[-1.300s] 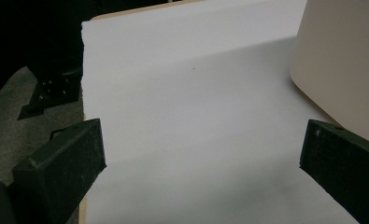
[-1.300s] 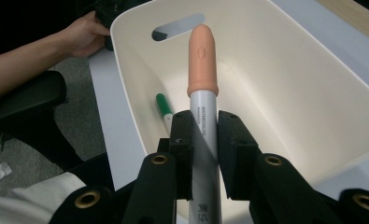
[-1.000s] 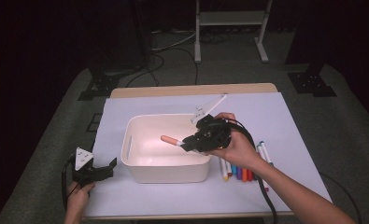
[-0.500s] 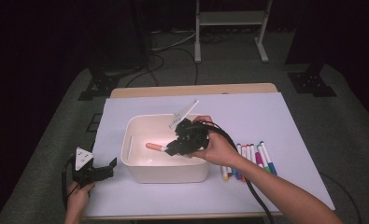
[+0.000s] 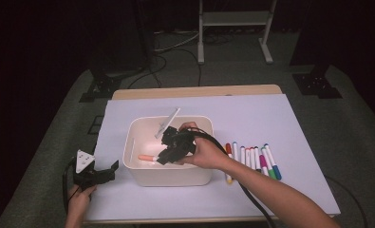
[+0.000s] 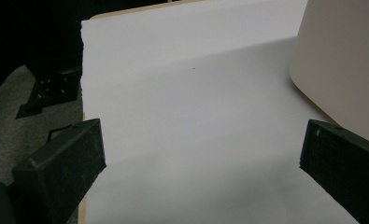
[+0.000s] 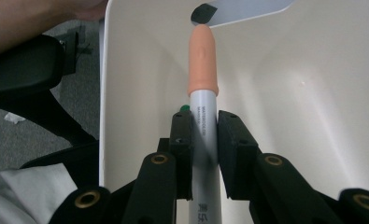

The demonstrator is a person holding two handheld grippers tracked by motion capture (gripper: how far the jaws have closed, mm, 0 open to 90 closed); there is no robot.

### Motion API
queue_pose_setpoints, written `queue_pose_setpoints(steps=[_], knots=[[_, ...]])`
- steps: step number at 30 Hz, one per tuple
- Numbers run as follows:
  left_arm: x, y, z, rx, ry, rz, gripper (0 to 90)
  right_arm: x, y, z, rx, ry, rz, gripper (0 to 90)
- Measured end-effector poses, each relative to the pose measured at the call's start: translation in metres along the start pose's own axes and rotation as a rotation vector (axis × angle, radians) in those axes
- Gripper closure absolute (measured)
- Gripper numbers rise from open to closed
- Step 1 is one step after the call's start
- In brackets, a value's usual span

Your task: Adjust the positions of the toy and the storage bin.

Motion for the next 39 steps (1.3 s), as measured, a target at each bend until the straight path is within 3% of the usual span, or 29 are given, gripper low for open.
queue_pose_setpoints(steps=[11, 22, 27, 31, 39], knots=[[0.000, 0.000, 0.000, -0.002, 0.003, 0.000, 0.0, 0.001, -0.016, -0.001, 0.030, 0.006, -0.060, 75.8], [0.000, 0.000, 0.000, -0.004, 0.010, 0.002, 0.0, 0.000, -0.014, 0.001, 0.010, 0.008, -0.070, 68.5], [0.000, 0.001, 0.000, -0.004, 0.009, 0.003, 0.0, 0.003, 0.008, 0.003, -0.019, -0.009, -0.015, 65.9], [0.000, 0.000, 0.000, -0.003, 0.006, 0.001, 0.0, -0.001, 0.041, 0.006, -0.052, -0.039, 0.046, 62.4], [0.000, 0.001, -0.001, 0.000, 0.009, 0.004, 0.0, -0.027, 0.086, 0.012, -0.121, -0.091, 0.090, 57.1]])
Point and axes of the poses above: each handheld gripper's, and its own axes: y roughly backward along the jaws, x roughly out of its top, z roughly to its right, the point moved 8 cm from there along -y, roughly forward along the jaws, and after that the axes turned 12 degrees about y, right-handed, at the moved point
